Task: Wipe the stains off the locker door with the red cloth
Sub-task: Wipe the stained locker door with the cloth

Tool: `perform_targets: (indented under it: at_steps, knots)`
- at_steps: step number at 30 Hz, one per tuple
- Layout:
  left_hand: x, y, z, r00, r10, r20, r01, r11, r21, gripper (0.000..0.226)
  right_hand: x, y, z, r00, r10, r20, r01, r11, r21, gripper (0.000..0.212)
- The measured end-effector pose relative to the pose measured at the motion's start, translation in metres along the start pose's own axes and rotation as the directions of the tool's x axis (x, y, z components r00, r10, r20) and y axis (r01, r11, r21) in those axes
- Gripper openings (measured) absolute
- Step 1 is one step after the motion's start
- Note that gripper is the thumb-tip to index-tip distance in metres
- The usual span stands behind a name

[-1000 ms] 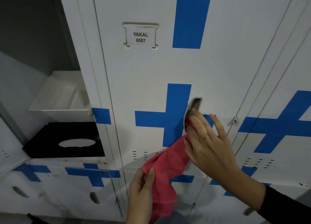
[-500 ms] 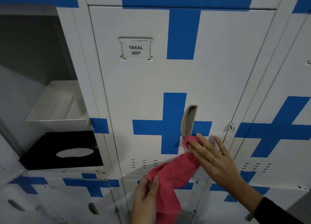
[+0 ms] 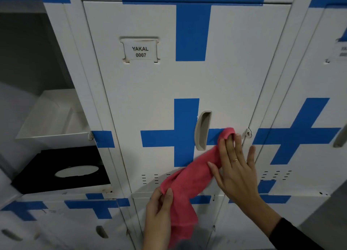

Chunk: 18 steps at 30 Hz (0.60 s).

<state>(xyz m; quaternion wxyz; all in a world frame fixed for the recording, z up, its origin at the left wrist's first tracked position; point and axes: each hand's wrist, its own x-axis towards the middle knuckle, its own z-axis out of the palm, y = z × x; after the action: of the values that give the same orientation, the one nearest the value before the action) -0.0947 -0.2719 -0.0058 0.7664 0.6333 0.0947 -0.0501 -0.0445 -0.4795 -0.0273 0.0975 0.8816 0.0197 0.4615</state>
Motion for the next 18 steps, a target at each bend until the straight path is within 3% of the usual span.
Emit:
perform_targets:
  at_steps: [5, 10, 13, 15, 18]
  knots:
    - [0.004, 0.002, -0.002, 0.999, 0.051, -0.019, -0.049, 0.996, 0.068, 0.011, -0.002, -0.013, 0.009, 0.998, -0.045, 0.036, 0.044, 0.998, 0.049, 0.056]
    - [0.007, -0.018, -0.007, 0.999, 0.043, 0.004, -0.043, 0.997, 0.068, 0.016, -0.051, -0.026, 0.034, 0.970, -0.149, 0.193, 0.146, 0.989, 0.032, 0.067]
    - [0.005, -0.041, -0.007, 0.996, -0.022, 0.084, 0.009, 0.990, 0.144, 0.019, -0.076, -0.025, 0.037, 0.969, 0.063, 0.238, -0.071, 0.997, 0.024, 0.061]
    - [0.000, -0.056, -0.002, 0.985, -0.075, 0.152, 0.045, 0.980, 0.193, 0.016, -0.094, -0.025, 0.038, 0.931, 0.237, 0.277, -0.255, 0.966, 0.032, 0.062]
    - [-0.010, -0.074, 0.003, 0.968, -0.171, 0.181, 0.109, 0.945, 0.310, 0.015, -0.110, -0.039, 0.033, 0.818, 0.430, 0.381, -0.500, 0.859, 0.105, 0.065]
